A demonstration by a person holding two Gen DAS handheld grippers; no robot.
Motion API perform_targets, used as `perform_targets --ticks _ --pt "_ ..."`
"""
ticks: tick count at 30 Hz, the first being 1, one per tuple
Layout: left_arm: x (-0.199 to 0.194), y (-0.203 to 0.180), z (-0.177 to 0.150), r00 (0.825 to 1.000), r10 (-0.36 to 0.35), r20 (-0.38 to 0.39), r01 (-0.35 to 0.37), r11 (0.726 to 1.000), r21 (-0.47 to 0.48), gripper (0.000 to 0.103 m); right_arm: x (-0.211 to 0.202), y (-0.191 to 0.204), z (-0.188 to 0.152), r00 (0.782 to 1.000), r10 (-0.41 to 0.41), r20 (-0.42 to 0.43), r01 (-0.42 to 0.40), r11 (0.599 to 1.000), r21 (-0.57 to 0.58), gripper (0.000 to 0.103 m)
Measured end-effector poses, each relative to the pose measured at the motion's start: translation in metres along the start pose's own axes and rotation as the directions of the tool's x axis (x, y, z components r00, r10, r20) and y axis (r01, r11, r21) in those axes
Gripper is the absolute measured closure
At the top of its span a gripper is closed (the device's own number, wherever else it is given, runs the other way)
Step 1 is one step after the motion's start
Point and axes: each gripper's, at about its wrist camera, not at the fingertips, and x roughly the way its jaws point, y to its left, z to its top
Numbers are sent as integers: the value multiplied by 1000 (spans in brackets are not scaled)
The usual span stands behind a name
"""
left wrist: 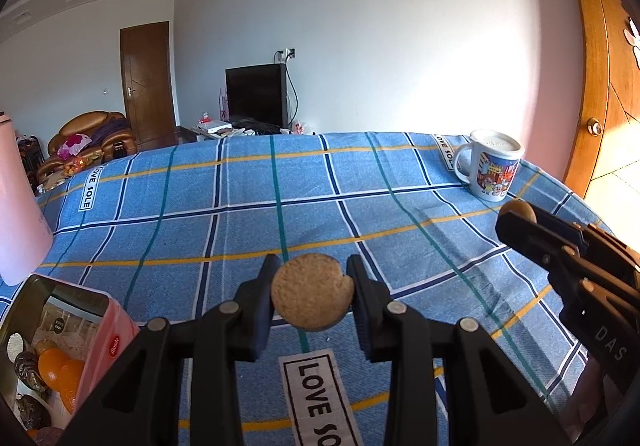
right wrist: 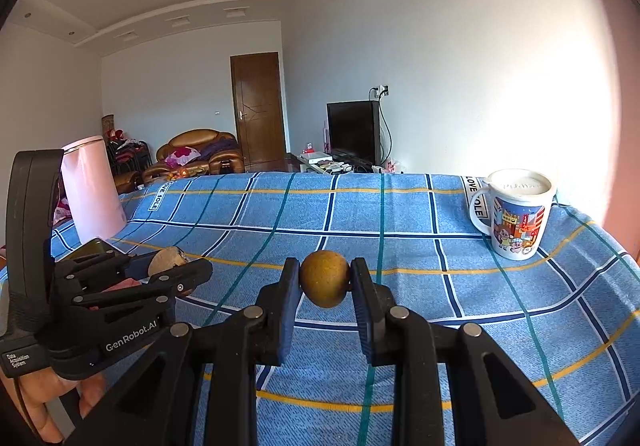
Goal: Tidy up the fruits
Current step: 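Carry the small fruit and the tan biscuit over the pink tin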
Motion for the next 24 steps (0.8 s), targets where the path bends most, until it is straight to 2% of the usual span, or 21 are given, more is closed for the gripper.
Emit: perform_targets --ticks 13,20,24 --pt "-20 5 -4 997 37 75 -36 999 -11 67 -13 12 0 998 -12 68 16 999 -51 75" --pt "-32 15 -9 996 31 89 -29 999 -21 67 -17 23 -1 995 13 94 -5 997 -82 75" --pt "-41 24 -14 995 37 97 -34 999 -25 67 -15 30 0 996 41 80 -34 996 -82 75"
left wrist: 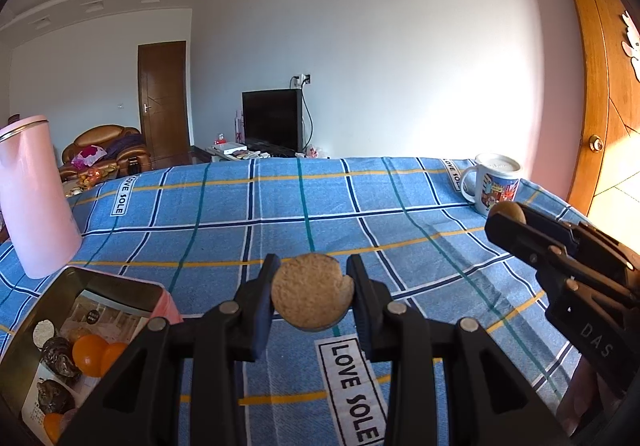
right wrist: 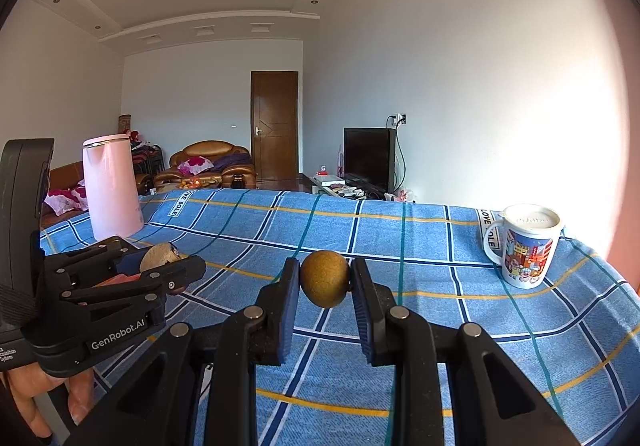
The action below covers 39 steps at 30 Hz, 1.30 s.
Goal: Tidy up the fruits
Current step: 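Carry the small fruit and the tan biscuit over the pink tin, then lower and release the biscuit with the left tool while the right tool releases the fruit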
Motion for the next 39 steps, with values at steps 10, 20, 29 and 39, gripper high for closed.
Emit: perform_targets --ticks 10,20,29,39 --pt "-26 32 -4 1000 16 20 -15 999 -34 67 7 39 13 996 92 -17 -92 996 -6 75" --pt "-55 82 -9 997 77 18 -75 992 -100 67 15 100 29 968 247 -40 -248 969 -17 75" --pt "-86 124 -17 988 154 30 -149 979 -137 67 26 152 35 936 346 -64 -349 936 -48 75" --pt "-100 155 -31 976 215 12 -211 963 -166 67 38 194 33 909 403 -104 -411 909 -70 75"
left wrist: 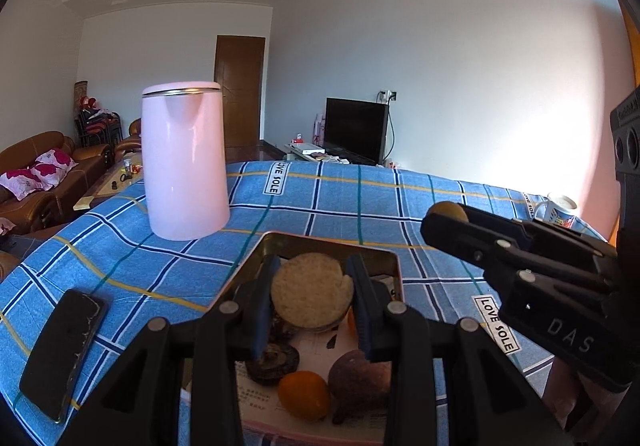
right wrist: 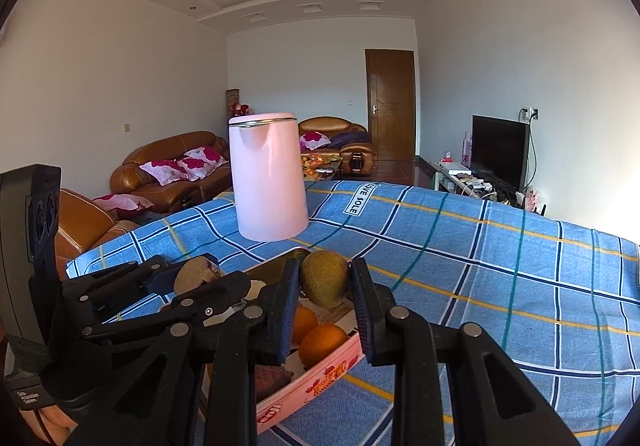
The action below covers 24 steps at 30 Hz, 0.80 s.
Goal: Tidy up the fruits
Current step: 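Lower and release the biscuit with the left tool while the right tool releases the fruit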
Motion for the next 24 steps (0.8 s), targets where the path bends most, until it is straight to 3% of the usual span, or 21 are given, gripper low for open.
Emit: perform_targets --ticks 10,24 --pt "-1 33 -10 999 28 -25 -29 999 -41 67 22 19 -2 999 28 -44 -29 999 -19 75" --pt "2 57 -24 996 32 -78 -37 997 -64 67 59 38 -15 981 52 -185 -57 998 -23 75"
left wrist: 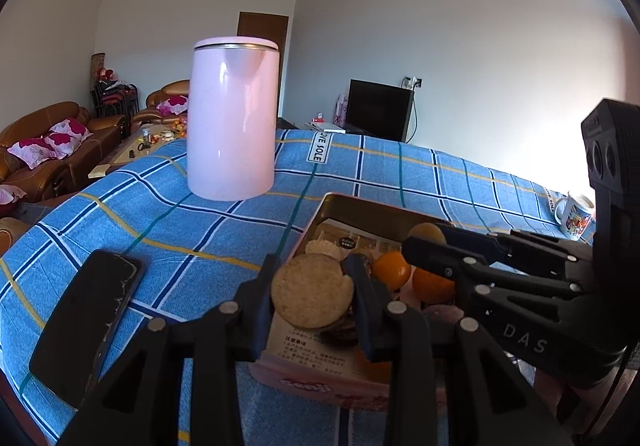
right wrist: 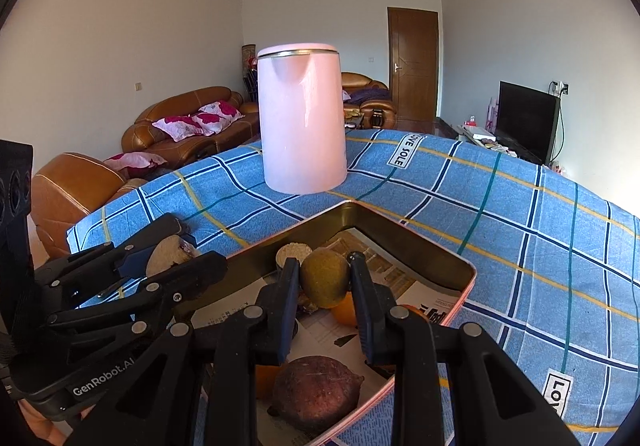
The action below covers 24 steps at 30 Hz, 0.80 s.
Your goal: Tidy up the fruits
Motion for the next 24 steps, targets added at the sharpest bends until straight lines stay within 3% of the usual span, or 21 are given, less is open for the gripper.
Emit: perform_targets --ticks 10,20,24 --pt "10 -1 -11 998 -7 -62 7 1000 13 67 26 5 -10 992 -2 -126 -1 1000 -18 75" --pt "10 -1 -14 998 -7 -65 8 1000 14 65 26 6 -15 991 -9 -136 5 1000 -28 75" --pt "8 1 -13 998 -10 -62 11 1000 9 63 22 4 -15 993 -23 -118 21 1000 -17 59"
